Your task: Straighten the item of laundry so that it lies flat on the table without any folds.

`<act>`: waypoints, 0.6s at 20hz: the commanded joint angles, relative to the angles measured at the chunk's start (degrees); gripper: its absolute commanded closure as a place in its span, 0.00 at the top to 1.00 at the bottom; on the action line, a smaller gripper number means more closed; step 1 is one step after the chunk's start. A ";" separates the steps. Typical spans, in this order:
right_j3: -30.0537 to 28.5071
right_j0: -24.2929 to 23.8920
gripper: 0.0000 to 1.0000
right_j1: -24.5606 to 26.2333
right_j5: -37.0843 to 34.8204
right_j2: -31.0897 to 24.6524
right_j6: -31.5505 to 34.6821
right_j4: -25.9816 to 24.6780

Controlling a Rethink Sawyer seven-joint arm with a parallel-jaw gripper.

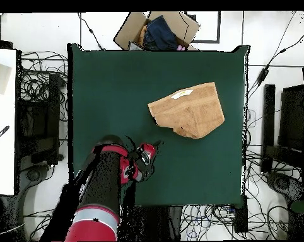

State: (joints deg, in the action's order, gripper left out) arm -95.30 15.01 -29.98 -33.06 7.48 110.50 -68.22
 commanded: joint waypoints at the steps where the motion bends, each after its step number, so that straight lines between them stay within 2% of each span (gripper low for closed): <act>1: -2.71 -0.99 1.00 3.91 6.54 1.58 12.40 -2.12; 6: -2.30 1.29 1.00 6.04 9.46 4.42 16.22 -3.05; 12: -2.98 2.96 1.00 5.94 10.48 6.46 16.09 -0.95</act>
State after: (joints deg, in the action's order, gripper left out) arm -95.28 16.11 -26.21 -27.38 12.95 110.50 -69.07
